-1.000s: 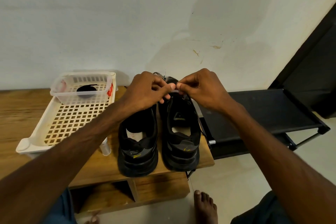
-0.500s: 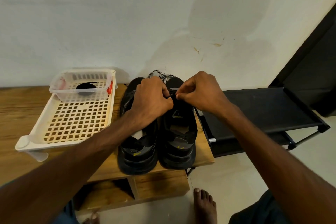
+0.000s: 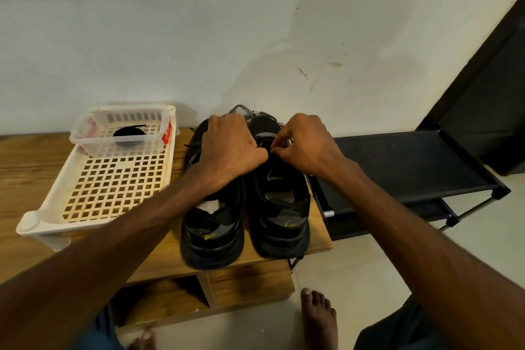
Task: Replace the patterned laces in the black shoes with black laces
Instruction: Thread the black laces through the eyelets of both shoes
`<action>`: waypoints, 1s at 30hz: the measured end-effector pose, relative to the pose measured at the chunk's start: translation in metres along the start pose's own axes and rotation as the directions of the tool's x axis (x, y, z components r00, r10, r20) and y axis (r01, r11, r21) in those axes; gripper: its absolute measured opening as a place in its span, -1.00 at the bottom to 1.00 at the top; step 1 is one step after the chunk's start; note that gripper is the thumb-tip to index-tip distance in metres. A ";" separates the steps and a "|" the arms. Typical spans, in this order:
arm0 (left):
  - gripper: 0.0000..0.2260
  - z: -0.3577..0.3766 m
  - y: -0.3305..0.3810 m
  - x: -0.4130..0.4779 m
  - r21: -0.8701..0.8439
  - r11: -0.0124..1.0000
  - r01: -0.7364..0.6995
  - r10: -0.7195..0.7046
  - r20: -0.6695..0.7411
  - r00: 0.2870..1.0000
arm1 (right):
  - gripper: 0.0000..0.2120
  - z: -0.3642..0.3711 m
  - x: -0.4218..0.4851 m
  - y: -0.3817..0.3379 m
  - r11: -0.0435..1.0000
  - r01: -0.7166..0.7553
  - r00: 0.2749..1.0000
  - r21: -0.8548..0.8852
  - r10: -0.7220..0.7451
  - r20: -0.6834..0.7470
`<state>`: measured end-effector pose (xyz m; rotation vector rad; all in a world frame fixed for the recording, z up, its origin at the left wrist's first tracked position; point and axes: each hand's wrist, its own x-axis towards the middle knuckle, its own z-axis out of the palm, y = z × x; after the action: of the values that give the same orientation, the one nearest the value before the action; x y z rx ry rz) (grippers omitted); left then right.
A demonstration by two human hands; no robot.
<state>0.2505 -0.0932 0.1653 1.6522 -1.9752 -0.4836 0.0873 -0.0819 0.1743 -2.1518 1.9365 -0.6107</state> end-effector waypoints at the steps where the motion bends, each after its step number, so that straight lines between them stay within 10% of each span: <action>1: -0.88 0.001 -0.003 0.002 -0.032 0.999 0.031 -0.030 0.009 0.999 | -0.90 0.001 0.001 0.000 1.000 0.005 1.000 0.024 -0.005 -0.006; 30: -0.85 -0.006 0.007 -0.009 -0.181 0.983 0.012 -0.012 -0.001 1.000 | -0.89 -0.005 -0.002 -0.001 0.984 -0.049 0.995 0.173 0.033 0.096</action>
<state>0.2495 -0.0824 0.1732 1.5516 -1.8611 -0.6456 0.0865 -0.0793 0.1786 -1.9927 1.8030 -0.6364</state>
